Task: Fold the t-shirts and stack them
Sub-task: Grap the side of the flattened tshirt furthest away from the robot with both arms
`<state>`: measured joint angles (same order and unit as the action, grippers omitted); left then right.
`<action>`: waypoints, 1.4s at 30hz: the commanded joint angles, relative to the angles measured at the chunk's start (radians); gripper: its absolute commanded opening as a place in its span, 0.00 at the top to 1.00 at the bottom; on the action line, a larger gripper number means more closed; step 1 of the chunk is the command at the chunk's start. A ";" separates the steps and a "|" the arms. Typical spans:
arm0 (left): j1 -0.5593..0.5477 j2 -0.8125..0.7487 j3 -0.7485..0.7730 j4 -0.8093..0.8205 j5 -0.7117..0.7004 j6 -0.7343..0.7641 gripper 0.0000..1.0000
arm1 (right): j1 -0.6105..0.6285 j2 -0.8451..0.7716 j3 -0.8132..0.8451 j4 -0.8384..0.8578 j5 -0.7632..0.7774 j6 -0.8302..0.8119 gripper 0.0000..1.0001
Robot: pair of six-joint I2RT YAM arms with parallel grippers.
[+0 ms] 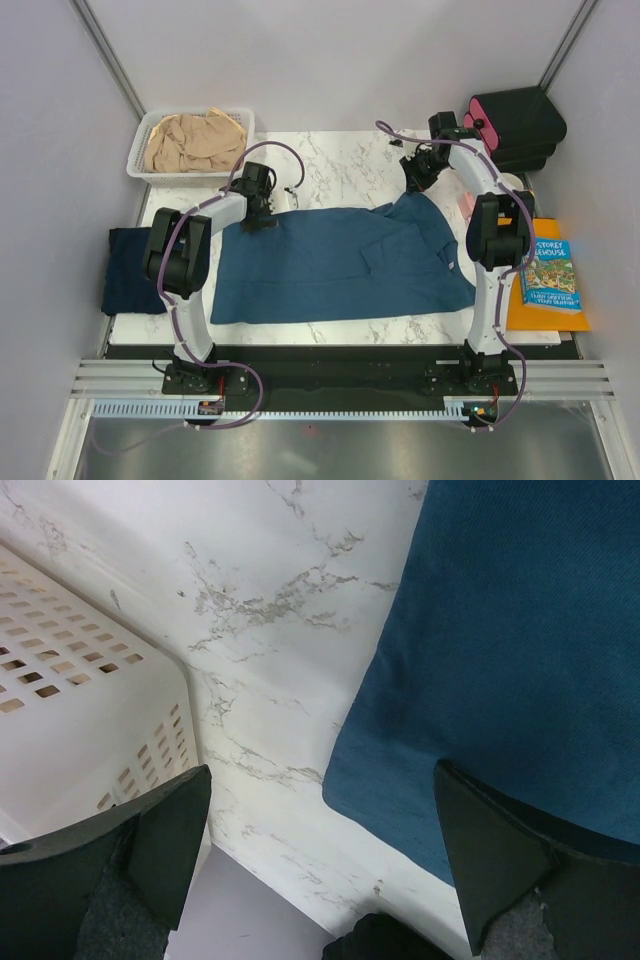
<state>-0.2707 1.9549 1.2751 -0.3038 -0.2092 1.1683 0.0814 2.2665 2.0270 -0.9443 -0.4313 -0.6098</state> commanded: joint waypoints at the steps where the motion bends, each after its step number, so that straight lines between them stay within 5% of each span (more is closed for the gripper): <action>1: -0.009 0.036 -0.014 0.011 0.030 0.013 0.01 | 0.017 -0.156 -0.074 -0.050 -0.087 -0.107 1.00; 16: -0.009 0.052 -0.005 0.029 0.030 0.016 0.01 | 0.057 -0.263 -0.197 -0.422 -0.066 -0.496 1.00; 24: -0.009 0.056 -0.005 0.042 0.031 0.024 0.01 | 0.115 -0.291 -0.341 -0.467 0.003 -0.571 1.00; 33: -0.009 0.058 -0.013 0.058 0.030 0.027 0.01 | 0.149 -0.271 -0.436 -0.482 0.034 -0.588 0.61; 42: -0.009 0.056 -0.014 0.068 0.030 0.027 0.01 | 0.113 -0.233 -0.239 -0.464 -0.053 -0.478 0.59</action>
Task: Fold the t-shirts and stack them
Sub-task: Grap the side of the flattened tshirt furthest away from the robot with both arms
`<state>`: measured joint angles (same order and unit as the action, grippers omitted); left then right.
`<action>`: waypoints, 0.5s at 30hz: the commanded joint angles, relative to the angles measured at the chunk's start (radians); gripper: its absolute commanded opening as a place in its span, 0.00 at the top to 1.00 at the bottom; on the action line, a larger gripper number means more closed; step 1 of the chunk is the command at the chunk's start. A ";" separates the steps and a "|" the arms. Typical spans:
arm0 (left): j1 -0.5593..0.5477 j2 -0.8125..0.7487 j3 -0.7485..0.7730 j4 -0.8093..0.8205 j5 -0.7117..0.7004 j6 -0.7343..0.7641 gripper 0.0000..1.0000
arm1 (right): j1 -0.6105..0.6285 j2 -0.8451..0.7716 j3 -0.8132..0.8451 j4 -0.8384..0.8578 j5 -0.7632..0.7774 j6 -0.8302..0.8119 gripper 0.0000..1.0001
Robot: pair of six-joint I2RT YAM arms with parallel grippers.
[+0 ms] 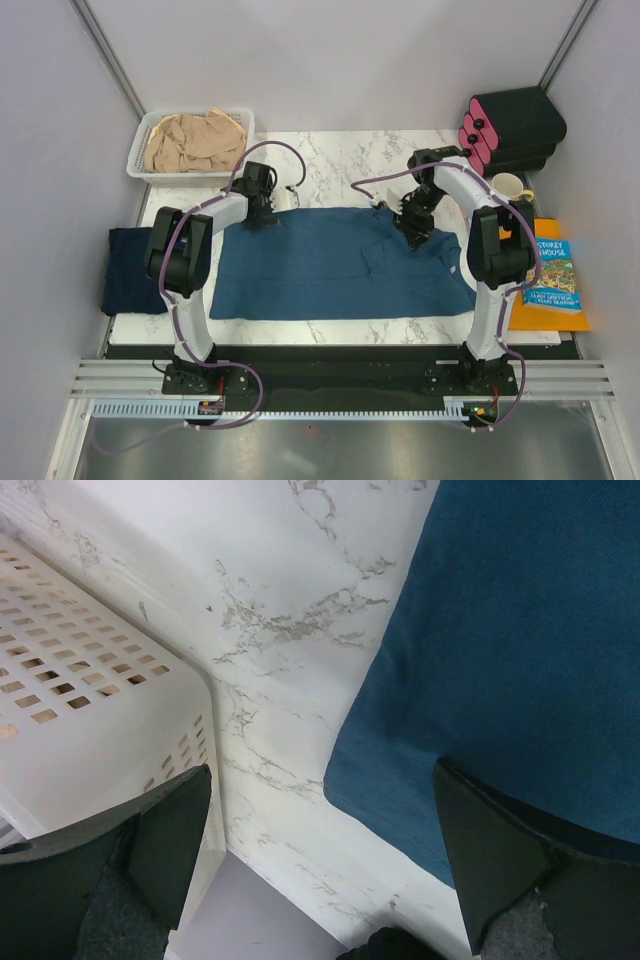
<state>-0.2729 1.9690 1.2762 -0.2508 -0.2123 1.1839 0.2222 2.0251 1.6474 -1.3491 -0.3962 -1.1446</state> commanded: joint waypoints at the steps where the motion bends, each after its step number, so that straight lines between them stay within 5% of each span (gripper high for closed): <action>1: -0.006 0.042 -0.015 0.015 0.033 0.011 0.01 | -0.043 0.018 0.202 -0.059 -0.096 0.075 0.59; 15: -0.008 0.042 -0.015 0.021 0.039 0.011 0.01 | -0.155 0.322 0.445 0.011 -0.093 0.227 0.57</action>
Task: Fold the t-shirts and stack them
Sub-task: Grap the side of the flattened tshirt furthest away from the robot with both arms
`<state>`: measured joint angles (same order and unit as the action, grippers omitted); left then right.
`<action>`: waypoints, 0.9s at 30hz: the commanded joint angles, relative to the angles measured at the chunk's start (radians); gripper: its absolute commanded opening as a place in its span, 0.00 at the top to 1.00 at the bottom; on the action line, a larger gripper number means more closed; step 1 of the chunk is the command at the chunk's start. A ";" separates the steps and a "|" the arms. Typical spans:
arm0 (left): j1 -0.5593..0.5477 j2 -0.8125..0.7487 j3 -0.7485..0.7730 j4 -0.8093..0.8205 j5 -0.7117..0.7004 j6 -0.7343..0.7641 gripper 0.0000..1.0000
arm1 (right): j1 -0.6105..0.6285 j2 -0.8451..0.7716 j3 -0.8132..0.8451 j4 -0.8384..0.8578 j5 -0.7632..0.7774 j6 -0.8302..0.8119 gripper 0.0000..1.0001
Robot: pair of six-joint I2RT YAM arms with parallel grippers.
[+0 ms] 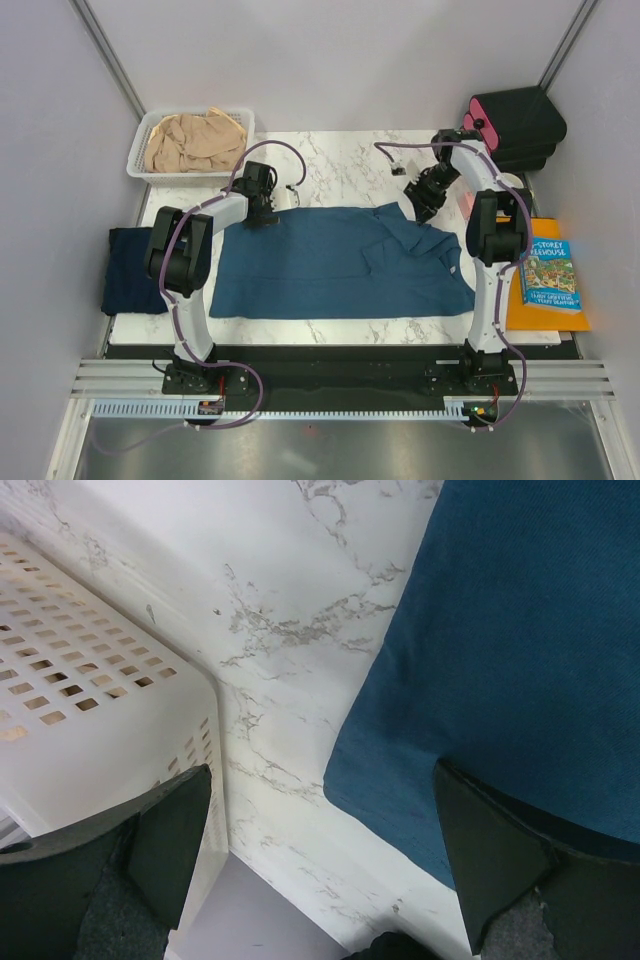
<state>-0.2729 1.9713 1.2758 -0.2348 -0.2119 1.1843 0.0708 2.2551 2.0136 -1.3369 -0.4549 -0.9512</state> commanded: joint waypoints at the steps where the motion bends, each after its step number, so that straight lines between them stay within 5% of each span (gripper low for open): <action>1: -0.008 0.040 -0.016 0.003 0.037 0.011 0.01 | -0.002 0.106 0.094 0.005 -0.053 0.043 0.57; 8: -0.008 0.021 -0.036 0.005 0.029 0.018 0.01 | -0.003 0.156 0.188 0.154 -0.129 0.178 0.57; 23: -0.008 0.026 -0.029 0.000 0.020 0.028 0.01 | -0.002 0.149 0.232 0.177 -0.206 0.187 0.54; 27: -0.008 0.024 -0.024 0.002 0.017 0.032 0.01 | 0.007 0.158 0.225 0.179 -0.217 0.189 0.66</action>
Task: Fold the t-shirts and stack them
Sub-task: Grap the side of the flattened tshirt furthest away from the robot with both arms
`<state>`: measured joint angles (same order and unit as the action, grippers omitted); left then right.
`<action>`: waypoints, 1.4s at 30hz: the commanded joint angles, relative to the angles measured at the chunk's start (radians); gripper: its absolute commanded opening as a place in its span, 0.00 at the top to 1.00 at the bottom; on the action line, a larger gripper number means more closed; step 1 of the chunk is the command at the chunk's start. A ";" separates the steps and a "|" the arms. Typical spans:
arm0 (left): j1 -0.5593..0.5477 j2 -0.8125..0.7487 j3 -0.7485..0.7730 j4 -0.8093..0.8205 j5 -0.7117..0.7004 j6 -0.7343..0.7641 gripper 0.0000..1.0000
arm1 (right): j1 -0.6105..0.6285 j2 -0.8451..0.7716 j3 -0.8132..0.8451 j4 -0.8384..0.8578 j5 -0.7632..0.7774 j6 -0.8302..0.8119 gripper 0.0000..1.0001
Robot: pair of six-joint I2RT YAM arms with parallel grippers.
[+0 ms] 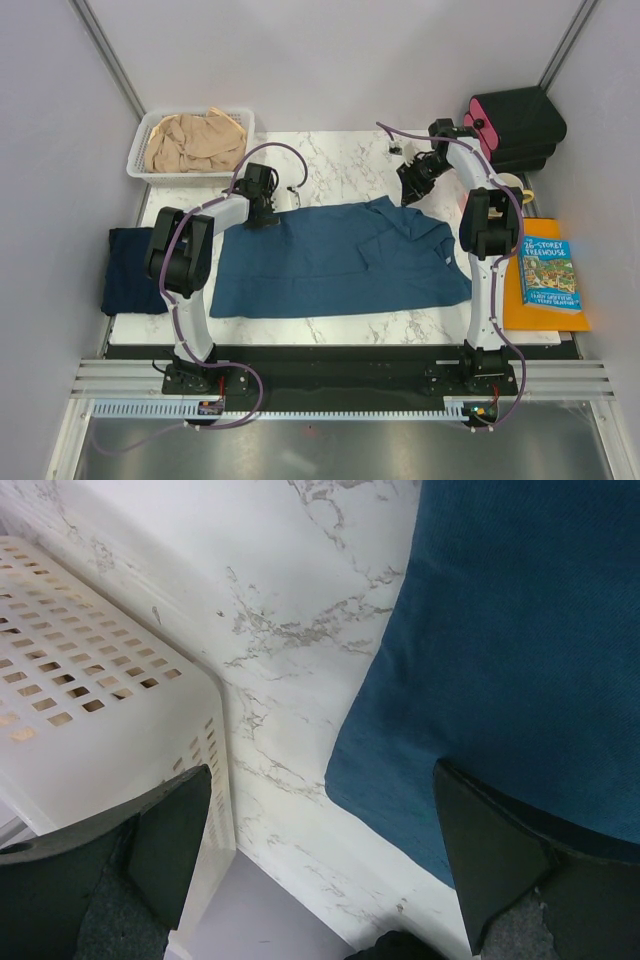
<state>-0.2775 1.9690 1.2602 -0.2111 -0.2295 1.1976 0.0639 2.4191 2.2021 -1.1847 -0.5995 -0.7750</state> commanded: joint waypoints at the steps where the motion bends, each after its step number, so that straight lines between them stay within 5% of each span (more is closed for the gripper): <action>1: -0.003 0.027 -0.007 -0.024 0.033 0.020 0.01 | 0.016 -0.008 0.030 0.022 -0.072 0.005 0.79; 4: -0.005 0.025 -0.007 -0.024 0.033 0.022 0.01 | 0.022 -0.028 -0.024 0.007 -0.063 -0.033 0.99; 6: -0.003 0.027 -0.007 -0.022 0.035 0.022 0.01 | 0.025 -0.049 -0.059 0.000 -0.054 -0.056 1.00; 10: -0.003 0.028 -0.005 -0.022 0.036 0.020 0.01 | 0.025 -0.069 -0.077 -0.015 -0.034 -0.075 0.62; 13: -0.005 0.031 -0.002 -0.024 0.038 0.022 0.01 | 0.024 -0.086 -0.087 -0.016 -0.023 -0.084 0.52; 17: -0.003 0.030 -0.002 -0.022 0.039 0.020 0.01 | 0.022 -0.074 -0.058 -0.016 -0.005 -0.072 0.50; 34: -0.005 0.050 0.008 -0.019 0.045 0.013 0.01 | 0.030 -0.058 -0.100 -0.030 -0.003 -0.090 0.78; 39: -0.005 0.050 0.011 -0.019 0.047 0.013 0.01 | 0.036 -0.060 -0.107 -0.029 0.004 -0.090 1.00; 42: -0.005 0.048 0.011 -0.019 0.047 0.013 0.01 | 0.037 -0.069 -0.102 -0.026 0.004 -0.087 1.00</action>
<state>-0.2790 1.9728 1.2652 -0.2115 -0.2306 1.2053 0.0914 2.4039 2.1002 -1.1927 -0.5831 -0.8448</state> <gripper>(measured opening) 0.990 0.009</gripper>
